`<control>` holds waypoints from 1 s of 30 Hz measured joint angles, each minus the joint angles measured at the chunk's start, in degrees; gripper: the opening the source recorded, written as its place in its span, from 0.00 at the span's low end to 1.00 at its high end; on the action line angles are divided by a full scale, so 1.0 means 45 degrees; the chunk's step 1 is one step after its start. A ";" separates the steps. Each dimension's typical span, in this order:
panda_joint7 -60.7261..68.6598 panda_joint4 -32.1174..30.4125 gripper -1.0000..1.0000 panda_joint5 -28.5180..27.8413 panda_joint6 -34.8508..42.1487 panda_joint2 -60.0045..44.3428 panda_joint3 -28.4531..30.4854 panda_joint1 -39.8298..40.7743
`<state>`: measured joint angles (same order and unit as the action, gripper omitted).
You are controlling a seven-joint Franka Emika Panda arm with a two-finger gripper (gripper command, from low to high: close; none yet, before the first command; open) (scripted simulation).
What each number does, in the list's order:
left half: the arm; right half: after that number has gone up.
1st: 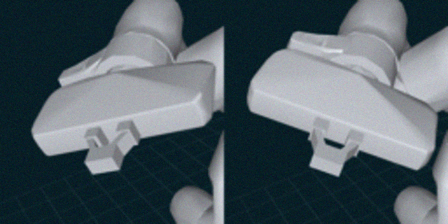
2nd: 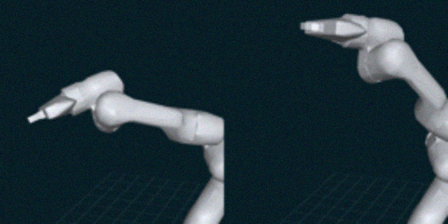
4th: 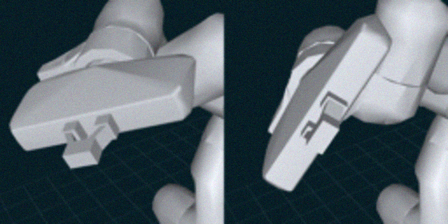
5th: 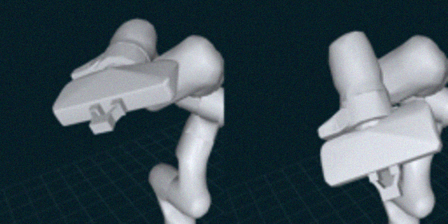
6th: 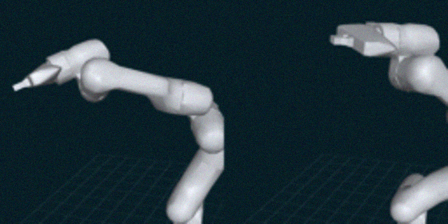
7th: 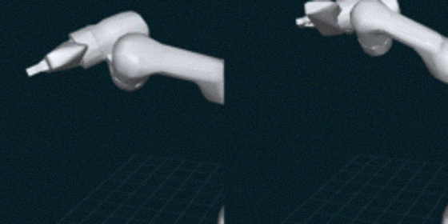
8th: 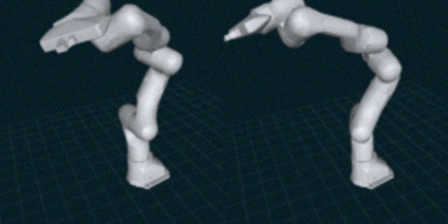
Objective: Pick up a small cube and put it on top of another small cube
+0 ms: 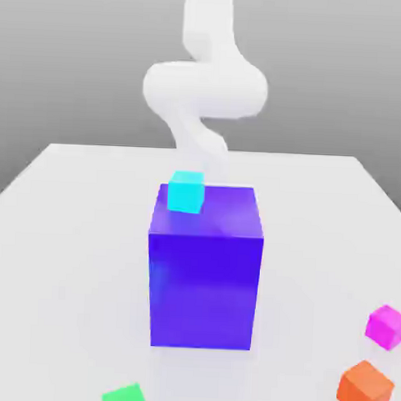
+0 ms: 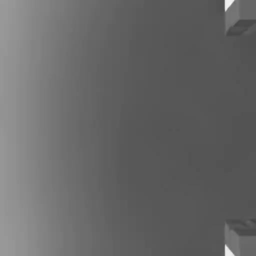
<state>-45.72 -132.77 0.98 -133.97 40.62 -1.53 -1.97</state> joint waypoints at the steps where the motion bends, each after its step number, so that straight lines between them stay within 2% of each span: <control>1: 0.0008 -0.0094 0.50 0.0089 -0.0210 -0.0498 -0.0162 -0.0182; 9: -0.0172 -0.0798 0.50 0.0427 -0.1772 -0.4183 -0.1633 -0.1476; 15: -0.0750 -0.1324 0.50 0.0056 -0.2943 -0.6947 -0.2912 -0.2336; 19: -0.1496 -0.1673 0.50 -0.0699 -0.3719 -0.8850 -0.3604 -0.3277; 24: -0.2755 -0.2085 0.50 -0.2087 -0.4631 -1.1277 -0.3708 -0.4497; 30: -0.4206 -0.1815 0.50 -0.3903 -0.6359 -1.4089 -0.2517 -0.5978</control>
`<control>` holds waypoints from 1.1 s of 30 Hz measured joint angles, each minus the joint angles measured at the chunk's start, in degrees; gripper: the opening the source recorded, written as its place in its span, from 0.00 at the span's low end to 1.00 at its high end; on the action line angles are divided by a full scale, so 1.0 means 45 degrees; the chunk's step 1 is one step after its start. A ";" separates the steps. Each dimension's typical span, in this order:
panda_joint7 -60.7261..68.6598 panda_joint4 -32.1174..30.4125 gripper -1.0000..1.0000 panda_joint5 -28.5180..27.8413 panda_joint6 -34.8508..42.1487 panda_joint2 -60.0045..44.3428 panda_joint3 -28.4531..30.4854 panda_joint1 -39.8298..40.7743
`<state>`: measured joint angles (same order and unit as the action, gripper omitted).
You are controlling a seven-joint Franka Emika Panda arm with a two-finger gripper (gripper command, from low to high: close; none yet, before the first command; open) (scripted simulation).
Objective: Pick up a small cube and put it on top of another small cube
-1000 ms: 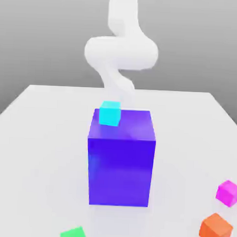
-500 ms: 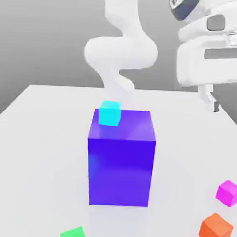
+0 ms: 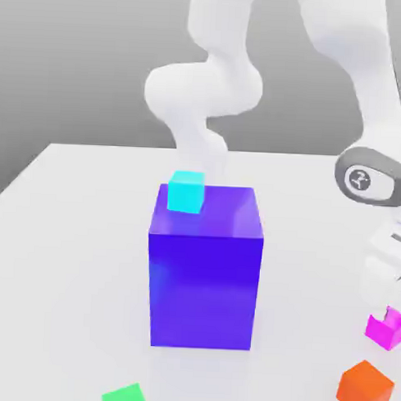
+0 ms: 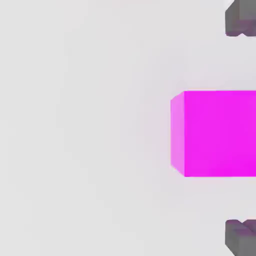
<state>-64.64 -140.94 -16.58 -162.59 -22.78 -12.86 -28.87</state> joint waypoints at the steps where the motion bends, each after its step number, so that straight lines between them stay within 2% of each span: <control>1: -0.0167 0.0088 0.00 -0.0213 -0.0294 -0.0380 0.0255 -0.0212; 8: -0.0212 0.0099 0.00 -0.0272 -0.0355 -0.0443 0.0293 -0.0245; 14: 0.1127 -0.0310 0.00 0.1376 0.1336 0.1702 -0.0633 0.0805; 30: 0.5197 0.1813 0.00 0.3791 0.3569 0.1988 0.3122 0.6995; 33: 0.5662 0.2117 0.00 0.4105 0.3048 0.1171 0.3517 0.7632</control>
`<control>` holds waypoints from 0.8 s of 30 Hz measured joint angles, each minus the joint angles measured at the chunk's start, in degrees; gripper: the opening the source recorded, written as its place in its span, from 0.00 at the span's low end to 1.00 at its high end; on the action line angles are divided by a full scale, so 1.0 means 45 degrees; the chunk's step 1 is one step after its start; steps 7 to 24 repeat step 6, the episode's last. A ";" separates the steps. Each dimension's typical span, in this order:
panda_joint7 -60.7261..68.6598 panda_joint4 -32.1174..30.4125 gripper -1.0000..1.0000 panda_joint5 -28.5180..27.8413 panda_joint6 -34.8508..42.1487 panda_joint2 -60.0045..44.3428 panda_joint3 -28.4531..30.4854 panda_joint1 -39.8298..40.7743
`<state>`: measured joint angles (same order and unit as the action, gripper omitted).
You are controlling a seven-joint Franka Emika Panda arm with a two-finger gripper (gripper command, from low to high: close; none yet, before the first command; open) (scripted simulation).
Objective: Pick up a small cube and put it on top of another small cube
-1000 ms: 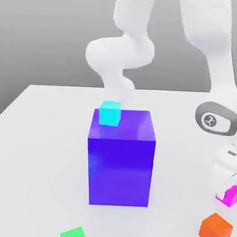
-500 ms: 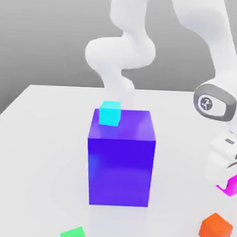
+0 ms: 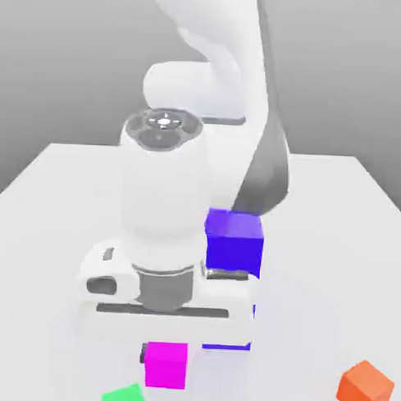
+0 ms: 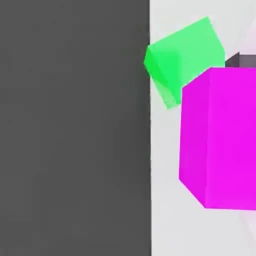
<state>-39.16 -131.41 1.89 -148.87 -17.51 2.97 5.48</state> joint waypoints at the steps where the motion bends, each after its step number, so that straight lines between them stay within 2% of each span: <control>1: 0.0063 0.0043 0.00 0.0064 -0.0378 -0.0421 0.0004 0.0064; 2: 0.0095 0.0078 1.00 0.0101 -0.0765 -0.0846 -0.0036 0.0138; 24: 0.0095 0.0078 1.00 0.0102 -0.0765 -0.0846 -0.0036 0.0138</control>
